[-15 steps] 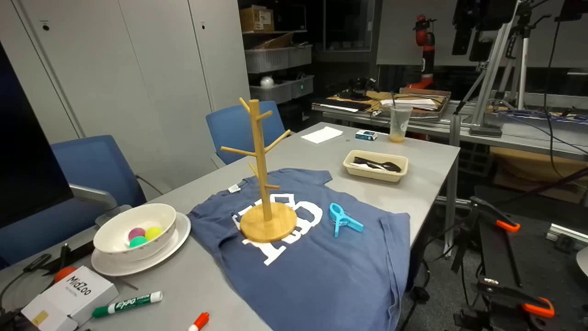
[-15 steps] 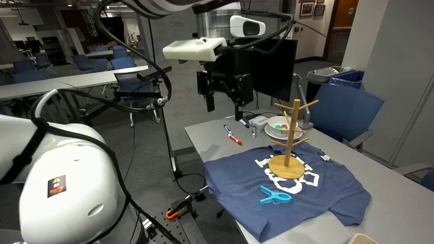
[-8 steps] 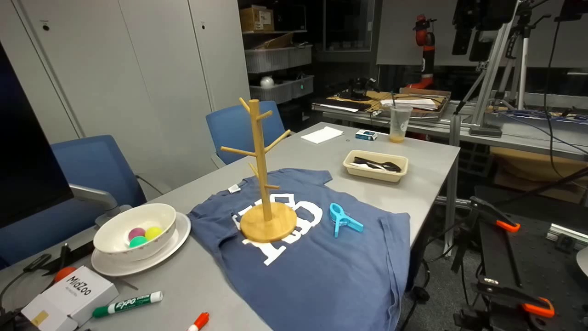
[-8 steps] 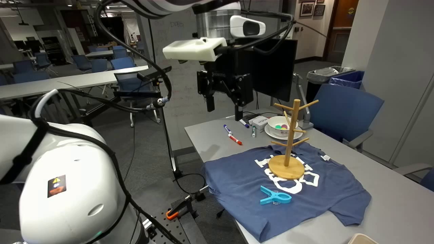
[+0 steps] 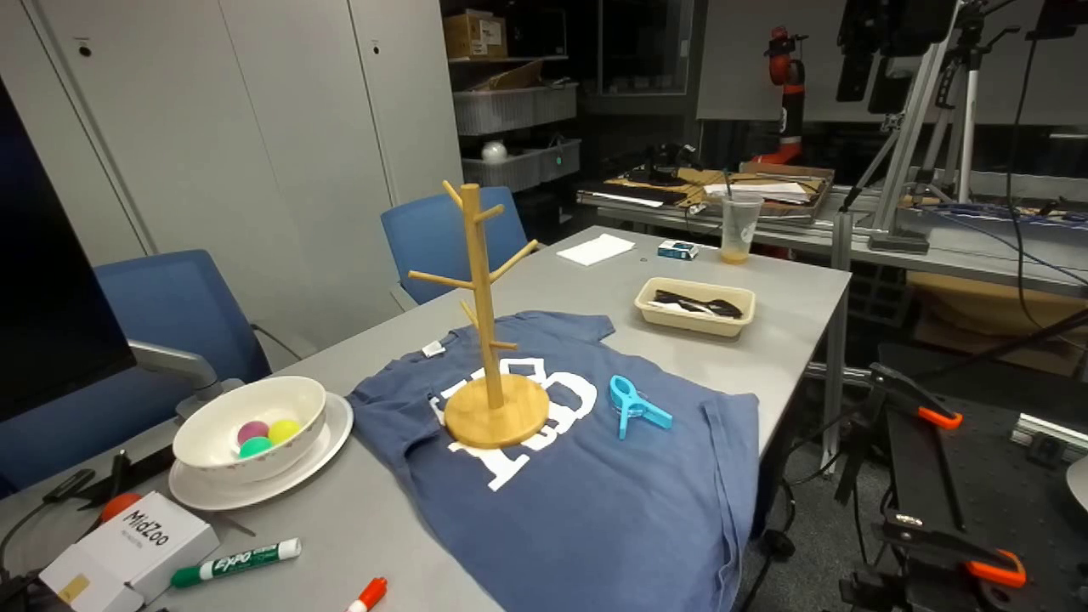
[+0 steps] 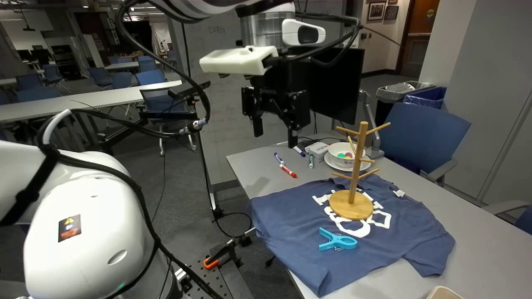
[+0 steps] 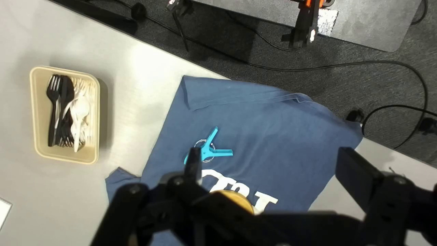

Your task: Hang the peg on the stand

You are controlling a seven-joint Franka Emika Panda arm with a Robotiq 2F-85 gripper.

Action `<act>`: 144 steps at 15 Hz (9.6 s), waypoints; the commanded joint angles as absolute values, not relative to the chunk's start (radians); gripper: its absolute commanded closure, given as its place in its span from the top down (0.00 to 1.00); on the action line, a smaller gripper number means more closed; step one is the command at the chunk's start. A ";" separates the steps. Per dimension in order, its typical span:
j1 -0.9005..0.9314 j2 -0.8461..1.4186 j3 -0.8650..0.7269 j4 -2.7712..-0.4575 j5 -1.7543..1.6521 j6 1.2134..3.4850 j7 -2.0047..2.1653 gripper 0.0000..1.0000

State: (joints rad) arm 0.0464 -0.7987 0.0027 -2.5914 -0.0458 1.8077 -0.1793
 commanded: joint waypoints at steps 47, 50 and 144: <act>0.037 -0.756 -0.002 -2.606 -0.058 1.872 -0.137 1.00; 0.021 -0.708 0.011 -2.625 -0.061 1.968 -0.078 1.00; 0.026 0.551 -0.049 -2.325 0.224 2.900 0.435 0.36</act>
State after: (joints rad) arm 0.0148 0.6103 -0.0444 -2.2757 0.1918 2.8921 0.4677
